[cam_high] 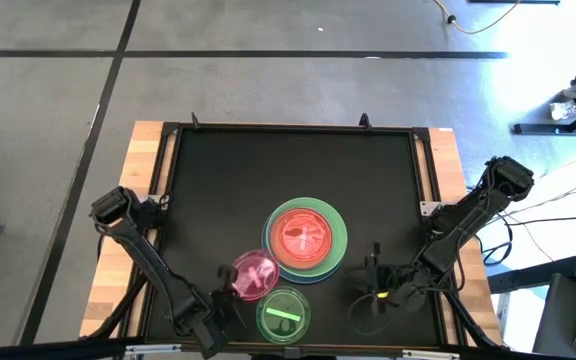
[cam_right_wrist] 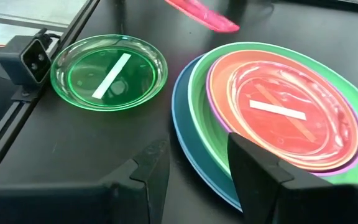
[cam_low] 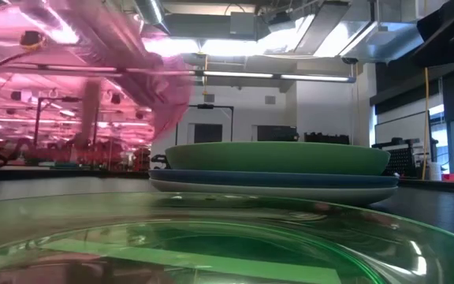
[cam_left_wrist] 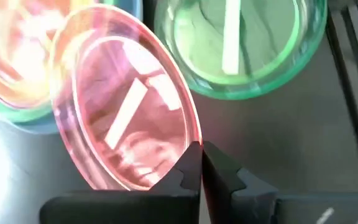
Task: Stack plastic plates
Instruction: Stack the red plate on top of the red plate, then stack the green plate on top of the red plate
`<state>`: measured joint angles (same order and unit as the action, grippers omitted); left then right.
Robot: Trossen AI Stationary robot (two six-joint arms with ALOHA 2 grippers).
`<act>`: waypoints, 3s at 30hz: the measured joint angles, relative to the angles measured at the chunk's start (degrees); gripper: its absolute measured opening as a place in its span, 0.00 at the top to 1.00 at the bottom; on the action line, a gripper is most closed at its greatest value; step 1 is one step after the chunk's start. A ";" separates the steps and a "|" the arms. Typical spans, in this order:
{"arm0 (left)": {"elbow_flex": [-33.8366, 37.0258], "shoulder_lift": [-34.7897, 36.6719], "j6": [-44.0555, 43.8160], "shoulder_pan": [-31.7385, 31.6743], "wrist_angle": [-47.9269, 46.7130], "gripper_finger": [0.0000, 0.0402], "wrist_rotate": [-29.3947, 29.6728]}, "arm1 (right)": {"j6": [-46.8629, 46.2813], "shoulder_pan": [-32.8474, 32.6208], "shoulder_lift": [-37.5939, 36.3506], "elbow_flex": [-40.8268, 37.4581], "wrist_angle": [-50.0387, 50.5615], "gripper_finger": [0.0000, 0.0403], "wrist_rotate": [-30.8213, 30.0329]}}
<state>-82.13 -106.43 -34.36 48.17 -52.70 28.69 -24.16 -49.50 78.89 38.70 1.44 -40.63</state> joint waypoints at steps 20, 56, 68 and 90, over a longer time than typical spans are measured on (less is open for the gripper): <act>-1.30 -0.02 24.12 -11.96 9.65 1.00 6.73 | 0.00 0.00 0.02 0.00 0.14 0.62 -0.36; 1.08 -7.57 26.44 -22.34 22.73 1.00 3.12 | -4.11 0.02 0.02 0.00 4.56 0.62 -0.32; 1.02 -8.02 22.46 -22.70 22.41 0.84 -0.64 | -4.11 0.00 0.02 0.00 4.62 0.62 -0.32; -5.24 -5.92 22.66 -9.24 17.12 0.73 -0.88 | -4.52 0.00 0.02 0.00 4.63 0.62 -0.32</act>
<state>-87.37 -112.36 -11.70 38.92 -35.57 27.81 -28.69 -49.50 78.91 38.70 6.07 -40.95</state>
